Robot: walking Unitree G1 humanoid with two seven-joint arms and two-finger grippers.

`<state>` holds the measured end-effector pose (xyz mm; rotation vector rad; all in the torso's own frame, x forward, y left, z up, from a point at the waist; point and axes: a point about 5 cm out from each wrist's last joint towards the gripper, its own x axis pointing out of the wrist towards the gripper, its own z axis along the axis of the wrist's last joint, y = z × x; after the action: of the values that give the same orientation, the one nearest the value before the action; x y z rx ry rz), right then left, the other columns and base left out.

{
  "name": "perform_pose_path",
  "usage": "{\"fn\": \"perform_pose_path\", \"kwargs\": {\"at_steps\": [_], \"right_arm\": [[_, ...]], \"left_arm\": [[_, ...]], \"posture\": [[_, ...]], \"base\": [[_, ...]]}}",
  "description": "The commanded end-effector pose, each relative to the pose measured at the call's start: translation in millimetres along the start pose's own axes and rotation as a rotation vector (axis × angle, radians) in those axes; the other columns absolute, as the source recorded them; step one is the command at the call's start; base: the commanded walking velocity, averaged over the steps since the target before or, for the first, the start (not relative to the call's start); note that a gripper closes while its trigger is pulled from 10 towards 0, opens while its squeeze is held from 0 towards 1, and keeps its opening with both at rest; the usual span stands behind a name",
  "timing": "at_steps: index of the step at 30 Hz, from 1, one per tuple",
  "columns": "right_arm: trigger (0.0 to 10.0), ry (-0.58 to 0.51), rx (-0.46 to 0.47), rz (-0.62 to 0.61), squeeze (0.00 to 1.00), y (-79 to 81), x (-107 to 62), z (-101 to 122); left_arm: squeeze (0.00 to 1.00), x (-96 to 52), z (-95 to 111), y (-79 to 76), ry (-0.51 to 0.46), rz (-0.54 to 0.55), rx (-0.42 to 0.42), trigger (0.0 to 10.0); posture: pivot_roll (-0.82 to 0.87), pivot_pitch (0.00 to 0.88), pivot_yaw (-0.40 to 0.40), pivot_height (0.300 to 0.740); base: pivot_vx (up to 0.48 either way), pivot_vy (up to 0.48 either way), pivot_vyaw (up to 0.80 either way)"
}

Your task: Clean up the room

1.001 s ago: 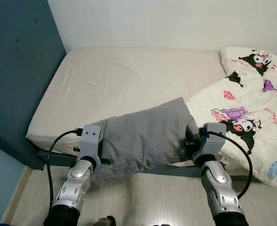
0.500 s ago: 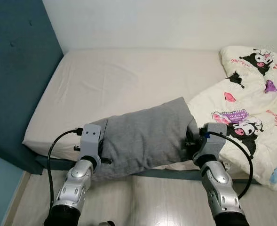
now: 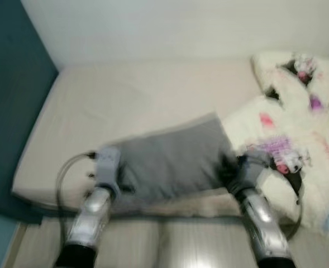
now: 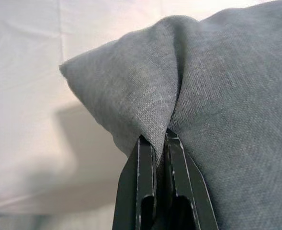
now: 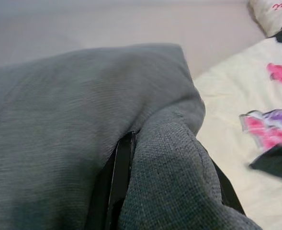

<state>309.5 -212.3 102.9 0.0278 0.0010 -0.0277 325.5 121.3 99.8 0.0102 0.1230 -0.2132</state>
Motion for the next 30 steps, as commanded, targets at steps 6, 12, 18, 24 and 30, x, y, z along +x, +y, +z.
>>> {"fn": "perform_pose_path", "kwargs": {"at_steps": [6, 12, 18, 24, 30], "right_arm": [[10.0, -0.042, 0.017, 0.093, 0.0, 26.0, 4.7, 7.3], [10.0, -0.042, 0.018, 0.095, 0.0, 26.6, 4.8, 7.5], [10.0, -0.041, 0.02, 0.095, 0.0, 26.9, 4.8, 7.2], [10.0, -0.041, 0.023, 0.088, 0.0, 26.7, 3.3, 5.8], [10.0, -0.039, 0.022, 0.076, 0.0, 24.1, 1.8, 4.3]], "left_arm": [[0.0, -3.5, -3.4, 8.2, 0.0, 0.014, 0.002, 10.0], [0.0, -3.5, -3.4, 8.1, -0.002, 0.01, 0.005, 10.0], [0.0, -3.7, -3.6, 7.4, -0.001, -0.004, 0.014, 10.0], [0.0, -3.5, -4.0, 6.7, 0.006, -0.026, 0.058, 10.0], [0.0, -2.7, -3.2, 5.7, 0.0, -0.029, 0.056, 10.0]], "posture": [[0.01, 0.206, -0.002, 0.733], [0.01, 0.2, -0.003, 0.733], [0.02, 0.202, -0.002, 0.733], [0.02, 0.209, 0.003, 0.733], [0.02, 0.209, 0.005, 0.733]], "base": [[0.338, 0.0, 0.0], [0.329, 0.0, 0.0], [0.249, 0.0, 0.0], [0.0, 0.0, 0.0], [0.0, 0.0, 0.0]]}}
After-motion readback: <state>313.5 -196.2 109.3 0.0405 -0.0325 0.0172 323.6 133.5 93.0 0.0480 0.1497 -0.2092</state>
